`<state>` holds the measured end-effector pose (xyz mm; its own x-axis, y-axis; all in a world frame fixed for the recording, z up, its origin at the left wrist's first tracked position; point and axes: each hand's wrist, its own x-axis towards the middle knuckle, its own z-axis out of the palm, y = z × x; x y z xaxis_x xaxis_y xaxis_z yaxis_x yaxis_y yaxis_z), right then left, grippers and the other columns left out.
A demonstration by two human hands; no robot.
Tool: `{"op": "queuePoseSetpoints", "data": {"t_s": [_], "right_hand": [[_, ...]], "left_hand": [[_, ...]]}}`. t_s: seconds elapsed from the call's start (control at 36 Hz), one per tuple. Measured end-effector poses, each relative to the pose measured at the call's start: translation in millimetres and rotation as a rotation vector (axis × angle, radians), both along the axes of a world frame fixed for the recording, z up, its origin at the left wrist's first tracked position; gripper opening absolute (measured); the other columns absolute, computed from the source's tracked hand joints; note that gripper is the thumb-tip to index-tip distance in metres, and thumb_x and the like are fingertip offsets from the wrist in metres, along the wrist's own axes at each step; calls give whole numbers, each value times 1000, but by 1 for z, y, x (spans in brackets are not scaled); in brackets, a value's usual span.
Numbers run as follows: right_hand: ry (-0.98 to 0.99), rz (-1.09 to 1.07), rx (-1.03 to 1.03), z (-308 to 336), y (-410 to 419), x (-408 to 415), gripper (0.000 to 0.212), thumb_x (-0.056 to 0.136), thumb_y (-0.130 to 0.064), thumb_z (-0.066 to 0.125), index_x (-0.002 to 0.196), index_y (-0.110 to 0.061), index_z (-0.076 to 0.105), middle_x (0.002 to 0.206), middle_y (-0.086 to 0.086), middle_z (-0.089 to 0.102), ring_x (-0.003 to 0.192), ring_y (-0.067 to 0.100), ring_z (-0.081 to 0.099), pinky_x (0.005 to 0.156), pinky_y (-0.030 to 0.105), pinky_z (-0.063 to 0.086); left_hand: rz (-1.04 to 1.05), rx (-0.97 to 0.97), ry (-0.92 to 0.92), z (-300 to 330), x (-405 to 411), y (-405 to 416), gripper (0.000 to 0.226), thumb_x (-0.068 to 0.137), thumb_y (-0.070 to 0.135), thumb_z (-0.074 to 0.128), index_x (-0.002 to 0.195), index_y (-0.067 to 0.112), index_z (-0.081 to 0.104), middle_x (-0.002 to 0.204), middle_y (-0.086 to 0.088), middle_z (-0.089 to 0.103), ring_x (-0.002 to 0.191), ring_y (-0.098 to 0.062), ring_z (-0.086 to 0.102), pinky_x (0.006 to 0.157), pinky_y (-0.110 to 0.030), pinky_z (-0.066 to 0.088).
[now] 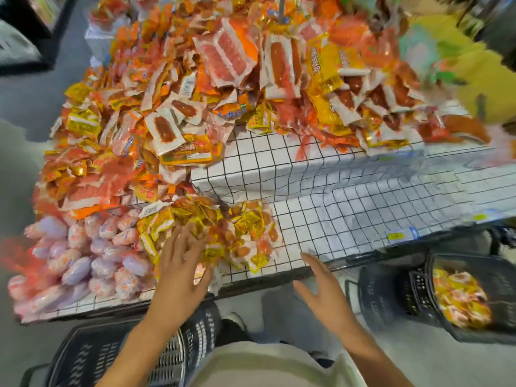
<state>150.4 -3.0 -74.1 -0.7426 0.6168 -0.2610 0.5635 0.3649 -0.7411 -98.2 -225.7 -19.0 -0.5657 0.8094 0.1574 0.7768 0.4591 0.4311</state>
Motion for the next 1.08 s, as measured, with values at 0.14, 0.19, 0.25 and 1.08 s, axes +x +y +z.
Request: {"op": "queuePoseSetpoints", "data": {"t_s": [0.14, 0.19, 0.25, 1.08], "right_hand": [[75, 10, 12, -3, 13, 64, 57, 96, -48, 62, 146, -54, 36, 149, -43, 28, 140, -21, 22, 108, -3, 15], [71, 9, 31, -4, 22, 93, 52, 94, -57, 56, 140, -63, 34, 146, -46, 28, 138, -21, 25, 109, -1, 17], [47, 2, 11, -6, 33, 124, 51, 95, -55, 57, 142, -56, 37, 148, -37, 33, 139, -15, 30, 115, 7, 23], [-247, -869, -278, -18, 120, 495, 56, 99, -33, 63, 150, -20, 43, 157, -3, 41, 144, 18, 38, 118, 25, 27]], "left_hand": [[-87, -44, -65, -1, 72, 29, 54, 96, 44, 48, 147, 26, 46, 161, -3, 30, 153, -31, 13, 120, -58, 21], [-124, -86, -95, -6, 102, 46, 56, 96, 49, 45, 147, 25, 46, 161, -2, 30, 153, -30, 14, 120, -54, 22], [-158, -136, -122, -12, 131, 67, 58, 96, 52, 43, 145, 22, 49, 160, -2, 33, 152, -32, 17, 120, -53, 23], [-873, -551, -273, -87, 413, 393, 54, 97, 30, 62, 148, 22, 44, 154, 3, 38, 145, -18, 32, 117, -24, 20]]}}
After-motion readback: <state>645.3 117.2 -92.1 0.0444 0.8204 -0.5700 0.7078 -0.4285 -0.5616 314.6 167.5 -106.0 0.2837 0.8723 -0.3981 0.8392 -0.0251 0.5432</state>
